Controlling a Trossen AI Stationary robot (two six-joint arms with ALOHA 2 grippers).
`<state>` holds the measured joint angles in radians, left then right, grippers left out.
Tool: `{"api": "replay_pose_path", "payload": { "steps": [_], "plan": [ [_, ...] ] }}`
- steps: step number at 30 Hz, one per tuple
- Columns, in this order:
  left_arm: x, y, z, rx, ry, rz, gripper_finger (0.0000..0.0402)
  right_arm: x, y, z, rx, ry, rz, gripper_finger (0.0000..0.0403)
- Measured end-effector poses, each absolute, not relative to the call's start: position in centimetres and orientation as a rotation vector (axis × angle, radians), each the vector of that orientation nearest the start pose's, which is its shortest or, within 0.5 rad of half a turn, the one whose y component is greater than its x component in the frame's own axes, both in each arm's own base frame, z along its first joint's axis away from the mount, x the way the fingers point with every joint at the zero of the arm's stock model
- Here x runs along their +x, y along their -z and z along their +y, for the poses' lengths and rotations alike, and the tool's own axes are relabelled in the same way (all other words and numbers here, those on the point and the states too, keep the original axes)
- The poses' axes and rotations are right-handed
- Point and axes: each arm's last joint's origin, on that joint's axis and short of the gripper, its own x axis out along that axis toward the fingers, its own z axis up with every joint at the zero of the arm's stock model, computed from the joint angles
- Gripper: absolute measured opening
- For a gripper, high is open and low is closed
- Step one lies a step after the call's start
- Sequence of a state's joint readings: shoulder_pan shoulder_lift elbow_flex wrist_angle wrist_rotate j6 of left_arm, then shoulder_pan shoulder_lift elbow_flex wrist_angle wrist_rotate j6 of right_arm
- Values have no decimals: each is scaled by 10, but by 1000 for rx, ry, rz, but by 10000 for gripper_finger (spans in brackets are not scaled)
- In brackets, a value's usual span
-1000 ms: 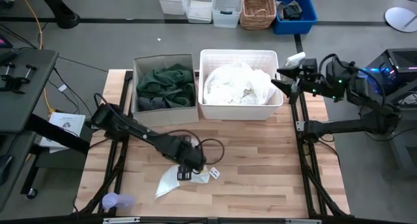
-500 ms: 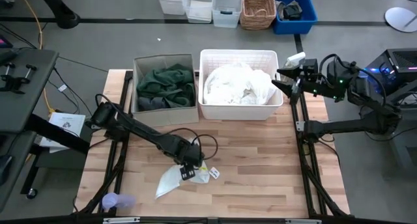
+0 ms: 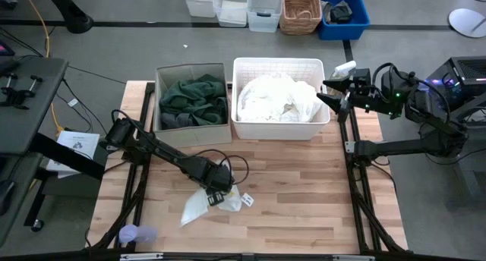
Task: Sort clothes
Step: Put the white shorts on the white basket, then return to Home Position
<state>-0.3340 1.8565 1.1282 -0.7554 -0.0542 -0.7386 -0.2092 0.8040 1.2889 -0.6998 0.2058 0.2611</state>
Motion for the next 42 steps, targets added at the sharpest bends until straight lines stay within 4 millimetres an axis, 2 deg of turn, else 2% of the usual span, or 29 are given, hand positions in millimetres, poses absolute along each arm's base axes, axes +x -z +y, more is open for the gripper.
{"api": "replay_pose_path", "payload": {
  "steps": [2, 3, 6, 9, 11, 15, 18, 20, 22, 24, 27, 30, 34, 37, 42],
  "plan": [
    [311, -143, -106, -303, -276, 1425, 64, 116, -441, -31, 257, 439, 161, 284],
    [314, -144, -105, -293, -249, 1419, 35, 116, -440, -31, 257, 439, 161, 284],
    [331, -162, -99, -241, -188, 1363, 24, 116, -440, -31, 257, 439, 161, 284],
    [351, -211, -82, -135, -151, 1201, 13, 116, -440, -31, 260, 440, 159, 284],
    [366, -252, -66, -58, -144, 1024, 9, 116, -441, -31, 266, 451, 151, 284],
    [382, -329, -29, 50, -221, 661, 9, 115, -441, -32, 301, 481, 136, 284],
    [387, -372, -1, 103, -259, 434, 9, 115, -441, -32, 328, 485, 129, 284],
    [388, -391, 17, 142, -289, 302, 9, 115, -441, -32, 350, 487, 123, 284],
    [390, -400, 37, 167, -328, 219, 9, 115, -441, -32, 359, 488, 121, 284],
    [394, -396, 60, 167, -380, 204, 9, 115, -441, -32, 375, 489, 117, 284],
    [403, -374, 98, 135, -468, 260, 14, 115, -441, -32, 381, 489, 116, 284],
    [409, -355, 122, 50, -525, 287, 48, 116, -441, -32, 380, 490, 117, 284],
    [411, -352, 128, 40, -491, 279, 124, 116, -441, -32, 380, 489, 118, 284],
    [411, -357, 125, 72, -479, 255, 178, 116, -441, -32, 378, 489, 118, 284],
    [404, -383, 115, 71, -433, 237, 230, 116, -441, -32, 364, 487, 122, 284]
  ]
}}
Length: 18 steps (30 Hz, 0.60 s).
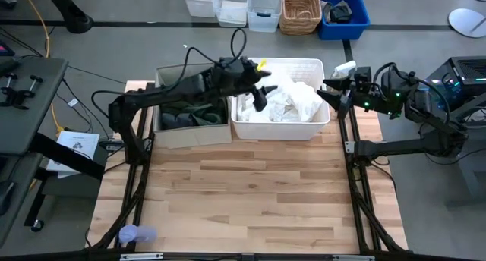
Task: Sort clothes
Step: Return to Home Position
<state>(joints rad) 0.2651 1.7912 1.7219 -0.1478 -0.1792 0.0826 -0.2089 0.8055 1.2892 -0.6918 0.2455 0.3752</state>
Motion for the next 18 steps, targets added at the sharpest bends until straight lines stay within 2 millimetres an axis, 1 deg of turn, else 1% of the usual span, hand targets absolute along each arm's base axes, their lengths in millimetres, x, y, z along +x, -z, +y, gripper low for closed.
{"api": "replay_pose_path", "payload": {
  "steps": [4, 6, 8, 10, 12, 13, 14, 16, 18],
  "plan": [
    [393, -390, 100, -82, -289, 405, 236, 116, -441, -31, 358, 459, 132, 284],
    [384, -390, 85, -157, -193, 485, 234, 116, -440, -30, 362, 429, 148, 284],
    [376, -396, 66, -195, -131, 479, 229, 116, -438, -29, 366, 407, 168, 284],
    [365, -396, 44, -191, -95, 470, 219, 116, -436, -28, 370, 384, 196, 284],
    [354, -394, 24, -184, -117, 400, 203, 115, -433, -28, 371, 369, 232, 280],
    [346, -389, 15, -181, -130, 379, 192, 114, -432, -26, 363, 351, 249, 274],
    [337, -386, 7, -183, -146, 339, 179, 114, -431, -25, 346, 335, 267, 263],
    [315, -380, -5, -207, -187, 253, 144, 116, -427, -21, 330, 308, 296, 223],
    [290, -370, -12, -240, -204, 174, 101, 120, -421, -18, 331, 289, 319, 159]
  ]
}}
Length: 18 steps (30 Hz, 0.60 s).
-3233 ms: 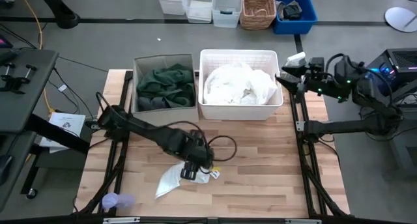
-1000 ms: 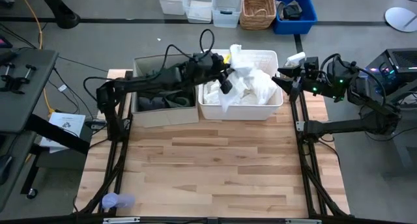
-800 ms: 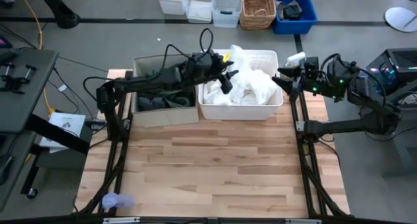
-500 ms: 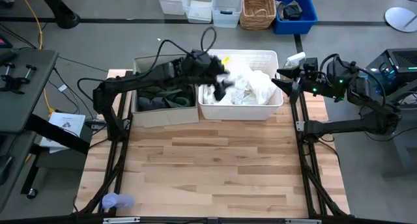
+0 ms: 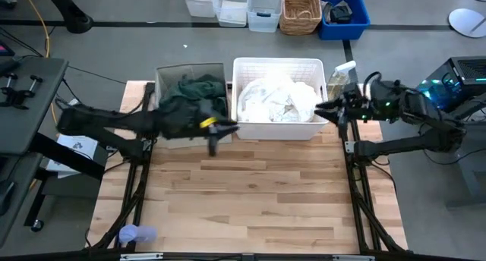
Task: Sort clothes
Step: Return to Home Position
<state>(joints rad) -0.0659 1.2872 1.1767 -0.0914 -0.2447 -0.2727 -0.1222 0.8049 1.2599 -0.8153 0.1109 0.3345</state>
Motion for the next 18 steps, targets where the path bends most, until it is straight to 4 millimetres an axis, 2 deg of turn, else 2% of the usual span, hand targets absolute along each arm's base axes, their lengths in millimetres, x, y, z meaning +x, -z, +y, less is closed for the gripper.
{"api": "replay_pose_path", "payload": {
  "steps": [3, 4, 8, 11, 14, 18],
  "plan": [
    [254, -348, -15, -287, -185, 97, 27, 128, -407, -12, 358, 251, 353, 38],
    [243, -340, -14, -297, -180, 69, 14, 131, -402, -10, 374, 243, 360, 20],
    [204, -307, -6, -325, -213, -64, 11, 145, -382, 3, 465, 215, 354, 10],
    [179, -277, -3, -346, -220, -143, 2, 151, -378, 14, 509, 192, 302, 4],
    [156, -248, -1, -388, -222, -210, 1, 150, -384, 23, 525, 196, 262, 2],
    [135, -215, -2, -438, -201, -240, 0, 141, -405, 30, 525, 237, 167, 1]
  ]
}}
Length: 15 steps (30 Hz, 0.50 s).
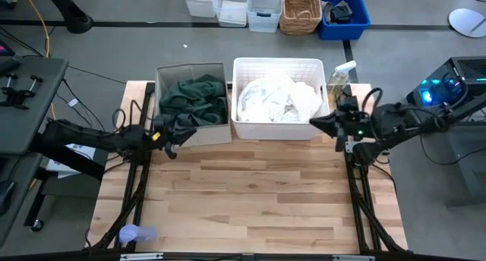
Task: Sort clothes
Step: Return to Home Position
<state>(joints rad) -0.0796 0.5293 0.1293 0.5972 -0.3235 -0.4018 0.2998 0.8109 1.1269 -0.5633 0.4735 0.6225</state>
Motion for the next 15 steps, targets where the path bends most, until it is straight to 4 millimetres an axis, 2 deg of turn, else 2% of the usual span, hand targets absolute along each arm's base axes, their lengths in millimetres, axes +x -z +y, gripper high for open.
{"api": "replay_pose_path", "payload": {
  "steps": [4, 7, 15],
  "plan": [
    [121, -190, -1, -456, -185, -258, 0, 134, -412, 32, 518, 303, 135, 1],
    [117, -189, -1, -448, -181, -232, 0, 133, -408, 34, 535, 327, 157, 0],
    [111, -193, -1, -454, -156, -276, 0, 134, -370, 47, 548, 324, 204, 0]
  ]
}}
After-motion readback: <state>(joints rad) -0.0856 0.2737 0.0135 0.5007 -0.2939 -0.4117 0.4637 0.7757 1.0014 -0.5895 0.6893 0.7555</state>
